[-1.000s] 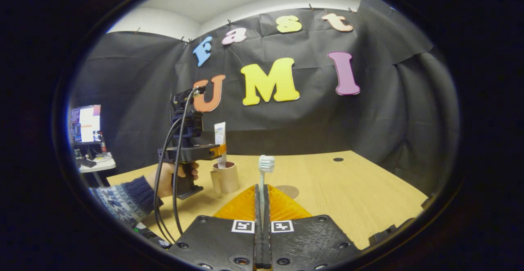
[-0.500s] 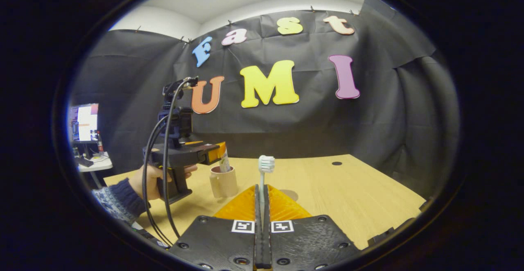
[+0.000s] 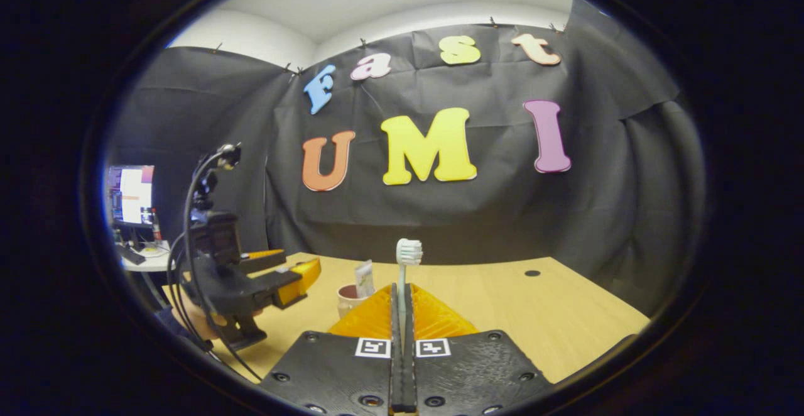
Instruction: Put the toothbrush and toothpaste on the desktop into the cup, then pick up the cup and place it on the coaster on the desktop.
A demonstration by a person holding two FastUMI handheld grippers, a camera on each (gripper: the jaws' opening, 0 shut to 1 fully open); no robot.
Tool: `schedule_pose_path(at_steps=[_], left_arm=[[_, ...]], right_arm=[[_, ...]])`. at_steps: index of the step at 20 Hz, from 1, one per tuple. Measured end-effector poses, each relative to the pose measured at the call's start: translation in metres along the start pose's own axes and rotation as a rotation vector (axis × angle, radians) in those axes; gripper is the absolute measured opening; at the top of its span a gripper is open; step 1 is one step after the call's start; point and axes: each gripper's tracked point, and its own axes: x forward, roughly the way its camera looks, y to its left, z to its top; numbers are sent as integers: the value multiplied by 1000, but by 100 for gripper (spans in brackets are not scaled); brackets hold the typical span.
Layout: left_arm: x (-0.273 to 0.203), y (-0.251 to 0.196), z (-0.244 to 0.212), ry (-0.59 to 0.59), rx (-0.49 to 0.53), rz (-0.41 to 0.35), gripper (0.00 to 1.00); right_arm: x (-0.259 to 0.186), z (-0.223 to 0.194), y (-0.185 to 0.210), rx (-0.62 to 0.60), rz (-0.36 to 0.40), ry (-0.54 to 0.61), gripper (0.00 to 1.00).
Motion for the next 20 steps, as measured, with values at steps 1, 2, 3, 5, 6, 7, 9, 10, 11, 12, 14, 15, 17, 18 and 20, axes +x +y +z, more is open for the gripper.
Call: schedule_pose_path(at_steps=[1,2,3,5,6,7,9,10,11,12,14,15,17,18,20], left_arm=[[-7,3,-3,8,-11,3,100],[-13,7,-7,17,-19,6,100],[-18,9,-11,20,-29,6,100],[-28,7,-19,33,-48,-2,100],[-31,10,-23,38,-47,8,100],[-34,11,-28,50,-48,11,100],[-42,9,-37,70,-68,13,100],[-44,11,-42,72,-83,19,100],[-44,9,-49,87,-94,19,100],[-43,6,-59,107,-96,19,100],[-46,5,-70,138,-92,26,100],[-47,4,-72,148,-105,23,100],[-49,-8,-76,169,-129,-12,99],[-50,-7,-75,165,-134,-12,97],[-51,-4,-75,164,-141,-10,97]], right_arm=[[5,5,7,1,10,-2,0],[11,11,14,1,21,-4,0],[19,15,21,-2,28,-2,0],[35,21,35,4,44,11,0],[42,23,42,11,49,20,0],[50,23,48,16,56,31,0],[65,31,59,26,64,39,0],[72,35,63,26,71,37,0],[80,41,66,32,71,28,0],[89,46,67,45,57,21,0],[108,51,75,75,55,20,0],[118,52,80,87,56,29,0],[136,56,93,106,71,43,0],[146,58,99,116,75,46,0],[166,63,107,112,77,31,0]])
